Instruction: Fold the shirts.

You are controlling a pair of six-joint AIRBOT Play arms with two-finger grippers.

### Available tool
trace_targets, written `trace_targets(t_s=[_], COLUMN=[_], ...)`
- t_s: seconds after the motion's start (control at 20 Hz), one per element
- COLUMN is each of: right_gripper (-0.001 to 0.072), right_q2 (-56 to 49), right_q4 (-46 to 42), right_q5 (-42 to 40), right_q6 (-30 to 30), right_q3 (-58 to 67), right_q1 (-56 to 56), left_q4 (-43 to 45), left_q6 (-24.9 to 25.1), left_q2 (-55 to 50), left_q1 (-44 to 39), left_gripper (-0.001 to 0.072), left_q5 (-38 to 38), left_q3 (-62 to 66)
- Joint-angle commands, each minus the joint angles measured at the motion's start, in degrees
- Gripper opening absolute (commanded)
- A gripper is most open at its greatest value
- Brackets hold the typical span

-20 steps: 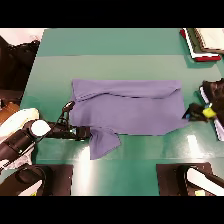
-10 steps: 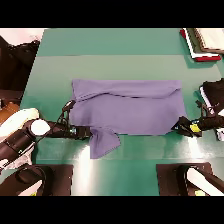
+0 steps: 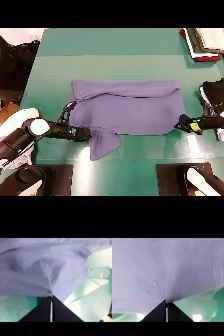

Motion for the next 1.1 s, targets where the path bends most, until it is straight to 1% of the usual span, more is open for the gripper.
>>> trace_targets(t_s=[0.0, 0.05, 0.1, 0.15, 0.2, 0.25, 0.35, 0.4, 0.45, 0.6, 0.75, 0.8, 0.9, 1.05], right_gripper=[0.0015, 0.0015, 0.0015, 0.0015, 0.0015, 0.0015, 0.0015, 0.0015, 0.0015, 0.0015, 0.0016, 0.0015, 0.0015, 0.0016], right_q2=[6.4, 8.6, 10.6, 12.3, 13.9, 15.3, 17.4, 18.1, 18.2, 15.3, 11.3, 9.8, 7.0, 2.1], right_q4=[-7.2, -9.1, -10.6, -11.1, -11.4, -11.5, -11.0, -11.0, -11.0, -6.3, -2.1, -2.0, -2.0, -2.0], right_q5=[7.9, 11.8, 15.3, 17.6, 18.9, 19.1, 17.9, 16.8, 15.9, 13.1, 9.6, 9.2, 8.9, 7.8], right_q6=[-0.3, 0.1, 0.8, 1.4, 2.1, 2.3, 3.1, 3.1, 3.1, 3.1, 2.4, 2.4, 1.9, 1.1], right_q3=[1.8, 2.4, 2.6, 2.5, 2.4, 2.4, 2.4, 2.4, 2.4, 2.5, 2.7, 3.7, 7.6, 14.6], right_q1=[-0.2, -0.2, -0.2, -0.1, 0.1, 0.2, 0.2, 0.2, 0.2, 0.2, 0.2, 0.2, 0.2, 0.2], left_q4=[1.7, 1.8, 1.8, 1.6, 1.5, 1.5, 2.1, 4.3, 8.1, 22.4, 31.0, 33.3, 34.4, 34.3], left_q6=[-0.1, -0.2, -1.9, -3.3, -3.8, -4.9, -5.1, -5.2, -5.8, -11.2, -15.1, -16.3, -18.3, -18.2], left_q2=[0.6, 1.9, 3.0, 3.6, 4.3, 4.8, 4.9, 4.9, 4.9, 4.9, 4.8, 4.8, 4.8, 4.5], left_q1=[-0.4, -1.8, -4.1, -6.3, -8.7, -10.4, -11.9, -11.9, -11.9, -11.9, -11.9, -11.6, -8.7, -2.7], left_gripper=[0.0021, 0.0022, 0.0021, 0.0022, 0.0022, 0.0023, 0.0023, 0.0023, 0.0023, 0.0023, 0.0023, 0.0024, 0.0024, 0.0024], left_q5=[-8.5, -9.2, -9.5, -10.4, -11.2, -11.6, -11.3, -10.4, -9.2, -4.9, -0.8, 0.7, 4.0, 11.0], left_q3=[3.3, 4.1, 4.9, 5.7, 6.6, 7.5, 9.2, 9.9, 10.9, 13.7, 14.1, 14.1, 14.1, 14.1])
